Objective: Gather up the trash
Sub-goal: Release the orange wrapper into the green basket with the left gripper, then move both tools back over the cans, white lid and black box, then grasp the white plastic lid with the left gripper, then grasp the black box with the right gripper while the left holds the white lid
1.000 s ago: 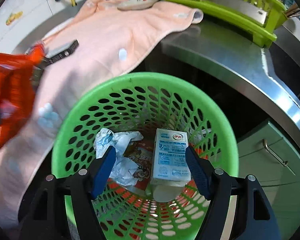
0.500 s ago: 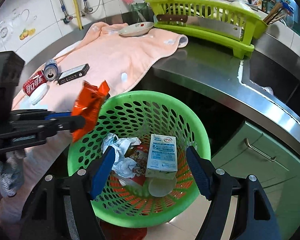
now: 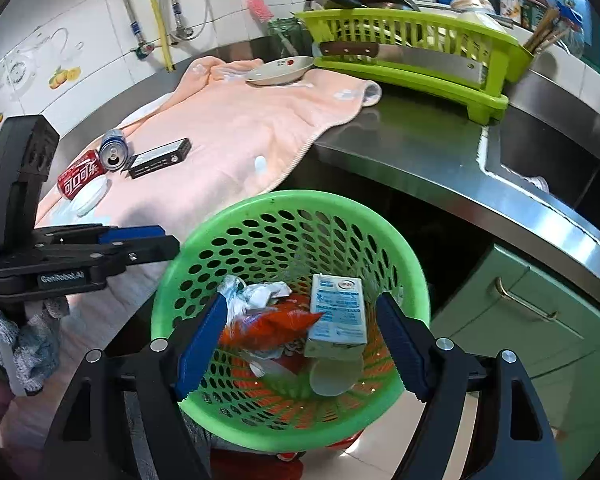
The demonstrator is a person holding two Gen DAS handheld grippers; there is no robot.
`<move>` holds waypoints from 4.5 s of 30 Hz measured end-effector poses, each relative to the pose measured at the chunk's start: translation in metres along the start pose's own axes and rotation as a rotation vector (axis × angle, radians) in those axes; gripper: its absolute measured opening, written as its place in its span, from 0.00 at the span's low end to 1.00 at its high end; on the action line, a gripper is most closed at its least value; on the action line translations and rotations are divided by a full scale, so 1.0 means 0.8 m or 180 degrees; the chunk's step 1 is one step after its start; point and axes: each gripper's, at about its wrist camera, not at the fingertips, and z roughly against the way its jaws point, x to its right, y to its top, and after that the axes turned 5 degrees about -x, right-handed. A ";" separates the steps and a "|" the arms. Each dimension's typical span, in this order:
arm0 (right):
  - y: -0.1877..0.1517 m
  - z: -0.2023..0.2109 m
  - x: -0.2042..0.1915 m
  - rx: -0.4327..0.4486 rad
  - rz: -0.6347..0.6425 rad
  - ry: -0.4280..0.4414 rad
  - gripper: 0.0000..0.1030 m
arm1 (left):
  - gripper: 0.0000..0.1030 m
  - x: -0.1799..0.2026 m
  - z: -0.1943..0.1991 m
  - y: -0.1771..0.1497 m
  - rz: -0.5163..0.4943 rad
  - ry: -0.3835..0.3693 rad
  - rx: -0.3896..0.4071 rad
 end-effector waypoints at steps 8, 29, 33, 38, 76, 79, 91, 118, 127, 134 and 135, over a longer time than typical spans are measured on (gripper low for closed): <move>0.018 -0.009 -0.037 -0.0004 0.0263 0.0082 0.75 | 0.38 -0.037 0.047 -0.010 0.0120 0.0222 0.0215; 0.057 -0.049 -0.124 -0.0087 0.0787 0.0379 0.79 | 0.75 -0.203 0.138 -0.041 0.0619 0.1233 0.0521; 0.063 -0.061 -0.138 -0.0127 0.0830 0.0438 0.79 | 0.83 -0.230 0.140 -0.041 0.0668 0.1347 0.0501; 0.073 -0.079 -0.153 -0.0188 0.0894 0.0500 0.79 | 0.86 -0.266 0.128 -0.037 0.0745 0.1344 0.0404; 0.171 -0.179 -0.245 -0.0556 0.2301 0.0723 0.83 | 0.84 -0.304 0.093 -0.019 0.0368 0.1252 0.0250; 0.184 -0.189 -0.247 -0.0550 0.2397 0.0636 0.83 | 0.77 -0.302 0.097 -0.021 0.0374 0.1242 0.0258; 0.229 -0.246 -0.301 -0.0720 0.3224 0.0355 0.84 | 0.76 -0.297 0.126 -0.048 0.0371 0.1151 0.0285; 0.223 -0.261 -0.323 -0.1191 0.3178 0.0711 0.58 | 0.76 -0.265 0.155 -0.080 0.0304 0.1043 0.0348; 0.221 -0.257 -0.325 -0.1135 0.2936 0.0833 0.47 | 0.29 -0.267 0.151 -0.083 0.0367 0.0896 0.0246; 0.181 -0.229 -0.313 -0.1031 0.2707 0.0872 0.46 | 0.51 -0.287 0.139 -0.094 0.0667 0.0858 0.0102; 0.177 -0.226 -0.312 -0.1024 0.2663 0.0887 0.46 | 0.60 -0.286 0.141 -0.095 0.0670 0.0916 0.0105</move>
